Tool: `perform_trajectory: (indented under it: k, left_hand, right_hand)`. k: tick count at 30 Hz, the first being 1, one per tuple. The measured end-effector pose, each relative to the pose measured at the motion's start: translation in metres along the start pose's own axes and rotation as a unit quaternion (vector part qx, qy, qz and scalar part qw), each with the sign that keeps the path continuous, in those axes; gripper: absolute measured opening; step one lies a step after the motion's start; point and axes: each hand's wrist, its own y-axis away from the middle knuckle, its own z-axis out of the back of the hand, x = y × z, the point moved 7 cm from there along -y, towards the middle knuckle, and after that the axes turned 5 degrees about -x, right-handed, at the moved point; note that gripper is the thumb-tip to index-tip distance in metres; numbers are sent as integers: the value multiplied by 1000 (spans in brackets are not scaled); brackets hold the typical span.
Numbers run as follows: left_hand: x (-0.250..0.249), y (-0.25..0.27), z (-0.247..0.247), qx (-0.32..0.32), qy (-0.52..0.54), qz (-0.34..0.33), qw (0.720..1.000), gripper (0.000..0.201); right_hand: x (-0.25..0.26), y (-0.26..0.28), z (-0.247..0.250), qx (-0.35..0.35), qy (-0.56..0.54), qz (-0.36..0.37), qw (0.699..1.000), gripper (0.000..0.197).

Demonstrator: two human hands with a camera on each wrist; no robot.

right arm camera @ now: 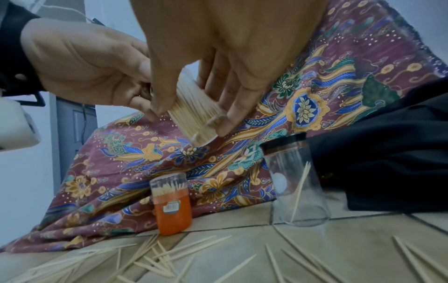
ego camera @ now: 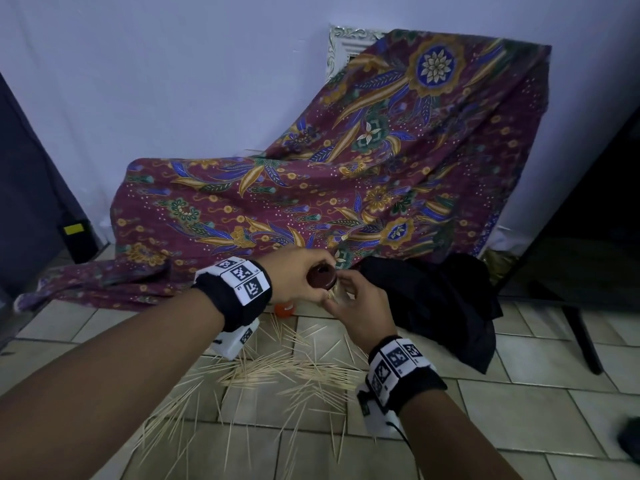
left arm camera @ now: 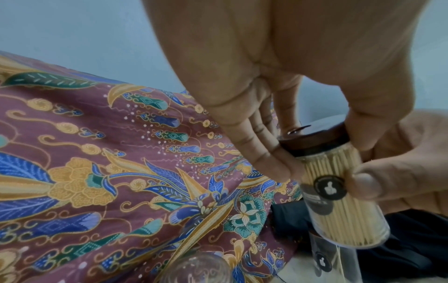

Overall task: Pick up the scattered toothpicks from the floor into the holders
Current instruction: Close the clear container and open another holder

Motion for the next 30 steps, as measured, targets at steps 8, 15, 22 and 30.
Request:
perform_trajectory:
  k: [8, 15, 22, 30]
  left_hand:
    - [2, -31, -17, 37, -25, 6, 999, 42]
    - [21, -50, -53, 113, -128, 35, 985, 46]
    - [30, -61, -77, 133, -185, 46, 973, 48]
    - [19, -71, -73, 87, -228, 6, 970, 65]
  right_hand:
    - [-23, -11, 18, -3, -5, -4, 1000, 42]
    - [-65, -13, 45, -32, 73, -28, 996, 23]
    - [-85, -10, 58, -43, 84, -31, 995, 14]
    - [-98, -8, 61, -43, 78, -46, 995, 10]
